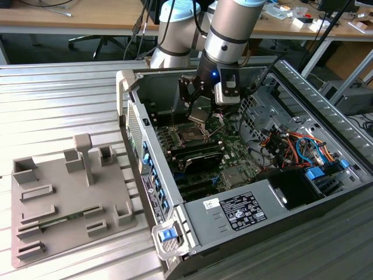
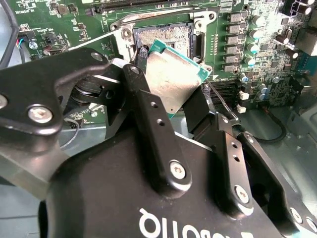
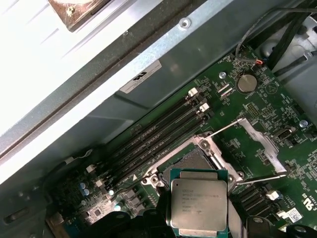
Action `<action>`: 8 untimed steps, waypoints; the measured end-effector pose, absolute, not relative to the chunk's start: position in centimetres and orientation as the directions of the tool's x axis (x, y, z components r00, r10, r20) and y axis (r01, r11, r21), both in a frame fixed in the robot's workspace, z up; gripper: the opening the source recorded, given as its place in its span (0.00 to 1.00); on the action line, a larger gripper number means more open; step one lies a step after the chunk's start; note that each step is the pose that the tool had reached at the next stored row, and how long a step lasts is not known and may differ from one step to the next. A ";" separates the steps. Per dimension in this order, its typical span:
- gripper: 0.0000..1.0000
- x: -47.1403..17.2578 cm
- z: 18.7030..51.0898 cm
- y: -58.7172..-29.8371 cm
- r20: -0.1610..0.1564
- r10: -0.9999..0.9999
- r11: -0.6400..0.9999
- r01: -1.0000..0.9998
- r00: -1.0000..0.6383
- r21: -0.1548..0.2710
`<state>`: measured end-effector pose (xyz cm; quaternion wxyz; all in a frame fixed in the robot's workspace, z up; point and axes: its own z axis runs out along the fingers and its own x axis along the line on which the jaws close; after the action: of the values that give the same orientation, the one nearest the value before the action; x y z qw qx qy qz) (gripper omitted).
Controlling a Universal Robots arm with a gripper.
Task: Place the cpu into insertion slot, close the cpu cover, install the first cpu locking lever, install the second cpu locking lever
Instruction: 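Place the cpu into insertion slot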
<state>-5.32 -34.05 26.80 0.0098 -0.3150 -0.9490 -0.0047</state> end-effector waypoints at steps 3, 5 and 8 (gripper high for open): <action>0.55 -5.3 26.8 -34.0 0.022 0.612 0.790 0.612 -0.790 0.003; 0.55 -5.3 26.8 -34.0 0.022 0.623 0.782 0.623 -0.782 0.003; 0.55 -5.3 26.8 -34.0 0.022 0.641 0.768 0.641 -0.767 0.003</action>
<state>-5.32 -34.05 26.75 0.0097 -0.3409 -0.9400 -0.0050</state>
